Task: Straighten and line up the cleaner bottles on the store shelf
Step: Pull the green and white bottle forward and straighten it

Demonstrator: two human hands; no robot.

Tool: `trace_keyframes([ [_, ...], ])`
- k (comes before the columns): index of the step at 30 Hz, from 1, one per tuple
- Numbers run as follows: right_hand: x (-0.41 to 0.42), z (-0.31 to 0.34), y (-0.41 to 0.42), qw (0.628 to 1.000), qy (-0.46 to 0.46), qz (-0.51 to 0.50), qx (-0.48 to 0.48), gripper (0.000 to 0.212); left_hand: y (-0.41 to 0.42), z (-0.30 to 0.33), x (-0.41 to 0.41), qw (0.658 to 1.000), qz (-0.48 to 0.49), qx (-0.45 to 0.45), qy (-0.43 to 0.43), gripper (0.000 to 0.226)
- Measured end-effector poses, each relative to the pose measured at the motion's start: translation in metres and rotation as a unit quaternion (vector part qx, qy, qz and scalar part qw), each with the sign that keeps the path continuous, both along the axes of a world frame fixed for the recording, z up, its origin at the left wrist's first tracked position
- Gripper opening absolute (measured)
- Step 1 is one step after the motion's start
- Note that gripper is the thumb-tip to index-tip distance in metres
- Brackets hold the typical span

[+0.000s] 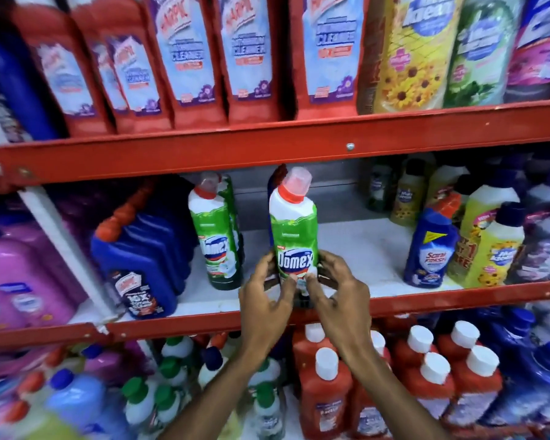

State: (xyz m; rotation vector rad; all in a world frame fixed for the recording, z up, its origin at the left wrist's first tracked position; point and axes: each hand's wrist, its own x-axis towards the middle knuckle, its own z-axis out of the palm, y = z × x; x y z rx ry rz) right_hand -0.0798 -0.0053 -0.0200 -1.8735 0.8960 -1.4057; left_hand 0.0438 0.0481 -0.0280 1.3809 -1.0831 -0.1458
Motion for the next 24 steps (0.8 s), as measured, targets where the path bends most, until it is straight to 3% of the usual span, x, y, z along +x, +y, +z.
trace_keyframes([
  [7,0.071,0.005,0.027,0.997,0.014,0.07,-0.007,0.038,0.043,0.0,0.062,0.997,0.07,-0.023,-0.004,0.047],
  [14,0.124,0.0,0.03,0.991,0.055,0.12,0.019,0.039,0.058,-0.006,0.105,0.992,0.111,-0.006,-0.063,0.051],
  [24,0.119,-0.008,0.027,0.99,0.066,0.125,0.01,0.042,0.055,-0.023,0.11,0.985,0.154,0.024,-0.076,0.055],
])
